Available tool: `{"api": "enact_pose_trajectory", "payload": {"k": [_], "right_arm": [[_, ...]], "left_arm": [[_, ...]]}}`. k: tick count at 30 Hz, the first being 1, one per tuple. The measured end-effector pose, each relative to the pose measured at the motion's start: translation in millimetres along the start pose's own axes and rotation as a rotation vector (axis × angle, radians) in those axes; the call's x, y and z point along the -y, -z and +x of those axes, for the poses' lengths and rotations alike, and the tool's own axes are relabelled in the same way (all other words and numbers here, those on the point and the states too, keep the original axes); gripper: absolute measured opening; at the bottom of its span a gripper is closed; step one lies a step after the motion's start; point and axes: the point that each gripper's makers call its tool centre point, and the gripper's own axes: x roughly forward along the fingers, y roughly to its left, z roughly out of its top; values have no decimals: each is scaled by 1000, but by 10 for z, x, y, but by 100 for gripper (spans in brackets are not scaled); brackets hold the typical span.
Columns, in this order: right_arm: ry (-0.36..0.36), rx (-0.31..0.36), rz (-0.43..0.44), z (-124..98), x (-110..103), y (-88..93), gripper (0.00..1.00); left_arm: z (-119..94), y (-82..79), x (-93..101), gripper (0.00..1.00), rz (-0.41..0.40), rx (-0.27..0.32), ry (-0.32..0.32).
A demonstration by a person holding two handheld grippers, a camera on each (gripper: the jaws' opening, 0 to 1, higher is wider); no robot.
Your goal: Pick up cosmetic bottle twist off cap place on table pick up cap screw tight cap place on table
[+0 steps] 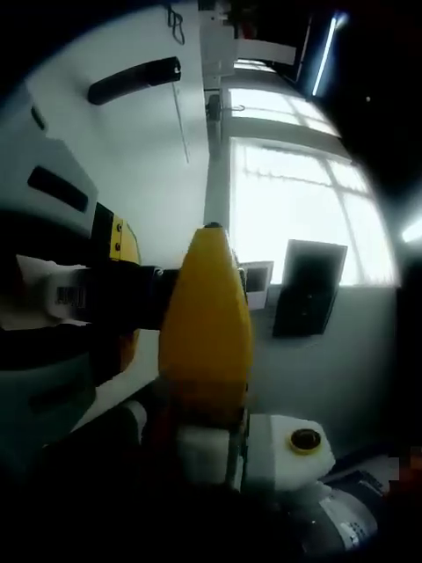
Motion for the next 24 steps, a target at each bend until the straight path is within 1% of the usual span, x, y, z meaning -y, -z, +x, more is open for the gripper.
{"api": "enact_pose_trajectory", "payload": {"k": [2, 3, 4, 5, 6, 7, 8, 9, 10, 11, 13, 14, 16, 17, 18, 19, 20, 21, 22, 23, 24], "right_arm": [[-42, 17, -4, -4, -38, -39, 32], [-48, 26, -4, -18, -23, -56, 32], [-83, 46, -6, -31, -47, -92, 32], [-86, 44, -4, -47, -20, -90, 33], [-104, 60, 0, -60, -18, -118, 33], [-148, 78, 2, -69, -56, -158, 33], [-151, 74, 9, -78, -32, -157, 33], [-178, 79, 19, -84, -35, -181, 32], [-222, 86, 28, -91, -61, -210, 32], [-247, 91, 51, -97, -47, -232, 32], [-330, 90, 110, -104, -60, -273, 31], [-373, 85, 136, -99, -5, -247, 31], [-477, 75, 183, -106, -6, -263, 32], [-501, 68, 198, -86, 26, -265, 32], [-565, 49, 193, -98, 2, -252, 31], [-593, 37, 206, -82, 24, -253, 32], [-641, 42, 188, -85, 20, -270, 31], [-717, 20, 183, -113, -9, -257, 31], [-726, 18, 182, -109, -7, -259, 31], [-797, 9, 145, -135, -39, -247, 32], [-834, -14, 138, -144, -55, -222, 32]], "left_arm": [[-3, 4, -2, 15, 1, -1, 0], [-3, 5, -2, 15, 0, -1, 0], [-3, 6, -2, 15, 0, -1, 0], [-3, 7, -1, 15, 0, 0, 1], [-3, 8, -2, 15, 0, 0, 1], [-4, 9, -2, 15, 0, 0, 1], [-4, 9, -3, 15, 0, 0, 1], [-4, 10, -3, 15, -1, 0, 1], [-5, 11, -3, 15, -1, 0, 1], [-5, 11, -4, 15, -1, 0, 1], [-6, 11, -5, 15, -2, -1, 1], [-6, 11, -6, 15, -2, -1, 1], [-6, 11, -8, 15, -2, -1, 1], [-6, 11, -9, 15, -3, 0, 1], [-5, 11, -10, 15, -4, 0, 1], [-5, 11, -10, 15, -4, 0, 2], [-4, 11, -11, 15, -4, 0, 2], [-4, 11, -12, 15, -3, 0, 2], [-3, 11, -13, 15, -3, 0, 2], [-3, 11, -14, 15, -4, 0, 2], [-1, 10, -16, 15, -4, 0, 2]]}}
